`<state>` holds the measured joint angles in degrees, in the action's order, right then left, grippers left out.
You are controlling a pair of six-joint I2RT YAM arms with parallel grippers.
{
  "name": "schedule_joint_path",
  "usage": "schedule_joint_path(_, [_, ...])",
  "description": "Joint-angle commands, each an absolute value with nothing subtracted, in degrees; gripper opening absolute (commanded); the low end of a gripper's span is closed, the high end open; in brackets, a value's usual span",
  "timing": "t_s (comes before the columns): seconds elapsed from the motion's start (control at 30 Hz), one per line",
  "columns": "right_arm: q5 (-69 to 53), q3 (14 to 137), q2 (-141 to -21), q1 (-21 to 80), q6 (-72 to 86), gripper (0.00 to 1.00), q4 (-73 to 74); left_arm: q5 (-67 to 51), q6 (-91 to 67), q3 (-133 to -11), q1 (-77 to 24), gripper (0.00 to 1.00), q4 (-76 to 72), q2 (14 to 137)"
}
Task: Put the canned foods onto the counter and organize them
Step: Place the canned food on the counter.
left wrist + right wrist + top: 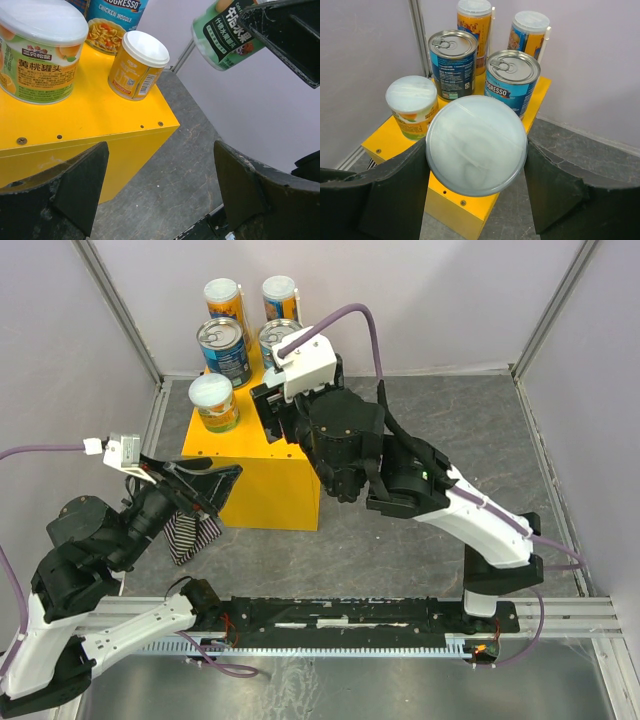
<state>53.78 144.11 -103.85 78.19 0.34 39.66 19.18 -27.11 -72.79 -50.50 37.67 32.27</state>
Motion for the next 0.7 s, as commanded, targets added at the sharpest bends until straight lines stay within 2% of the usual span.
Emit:
schedule_joint_path(0.0, [52.7, 148.4, -104.6, 77.3, -0.3, 0.01, 37.3, 18.1, -26.6, -74.5, -50.4, 0.91, 37.4, 33.1])
schedule_joint_path(0.67, [48.6, 149.9, -108.1, 72.1, 0.7, 0.01, 34.1, 17.9, -23.2, -72.6, -50.4, 0.91, 36.9, 34.1])
